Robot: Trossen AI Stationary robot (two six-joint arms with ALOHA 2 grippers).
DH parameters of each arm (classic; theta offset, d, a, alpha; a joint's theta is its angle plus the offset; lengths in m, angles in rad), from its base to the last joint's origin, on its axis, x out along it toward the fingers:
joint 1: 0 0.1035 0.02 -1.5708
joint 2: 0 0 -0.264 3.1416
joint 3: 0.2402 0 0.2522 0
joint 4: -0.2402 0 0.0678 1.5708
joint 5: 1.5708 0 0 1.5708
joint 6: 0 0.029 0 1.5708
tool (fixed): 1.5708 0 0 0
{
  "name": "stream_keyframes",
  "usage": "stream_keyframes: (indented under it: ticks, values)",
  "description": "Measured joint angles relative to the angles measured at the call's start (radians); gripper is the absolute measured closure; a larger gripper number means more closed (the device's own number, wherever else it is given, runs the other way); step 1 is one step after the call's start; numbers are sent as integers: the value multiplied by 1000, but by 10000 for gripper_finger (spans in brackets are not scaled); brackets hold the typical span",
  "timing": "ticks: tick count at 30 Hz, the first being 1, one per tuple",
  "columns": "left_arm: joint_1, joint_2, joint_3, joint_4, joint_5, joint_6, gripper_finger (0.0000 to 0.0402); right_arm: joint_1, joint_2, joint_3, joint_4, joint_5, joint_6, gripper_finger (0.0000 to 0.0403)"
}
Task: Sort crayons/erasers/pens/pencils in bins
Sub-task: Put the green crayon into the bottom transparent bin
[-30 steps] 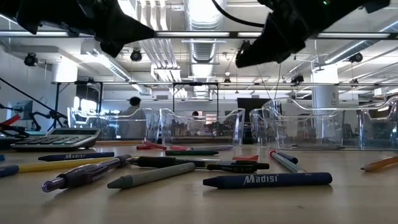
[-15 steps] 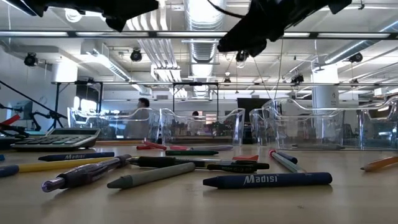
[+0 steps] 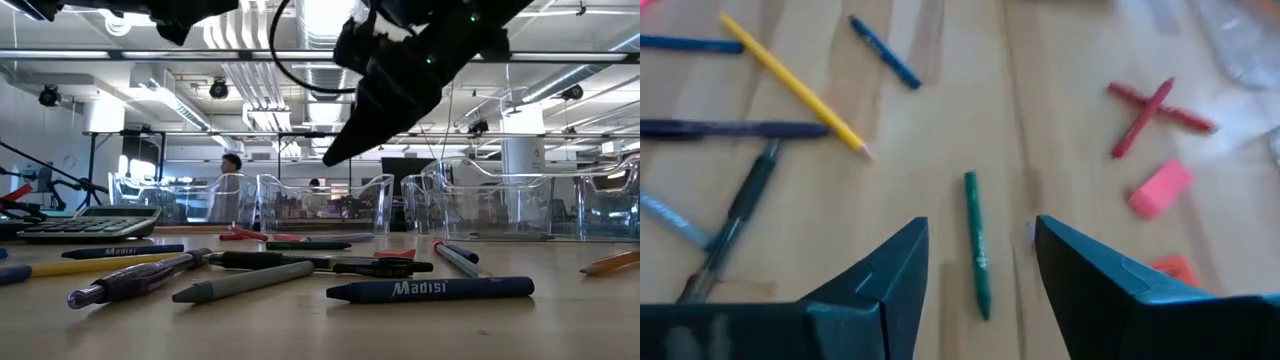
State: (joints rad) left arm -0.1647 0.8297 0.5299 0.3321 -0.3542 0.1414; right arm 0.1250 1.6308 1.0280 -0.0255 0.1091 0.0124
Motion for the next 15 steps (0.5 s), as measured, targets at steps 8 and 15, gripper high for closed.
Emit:
stream_keyframes:
  ticks: [8, 15]
  values:
    - [1, 3, -1, 1, -1, 23, 401, -31, 113, 32, -1, -66, 12, 236]
    - [1, 9, -2, -8, -2, 22, 401, -52, 166, 33, -1, -69, 20, 251]
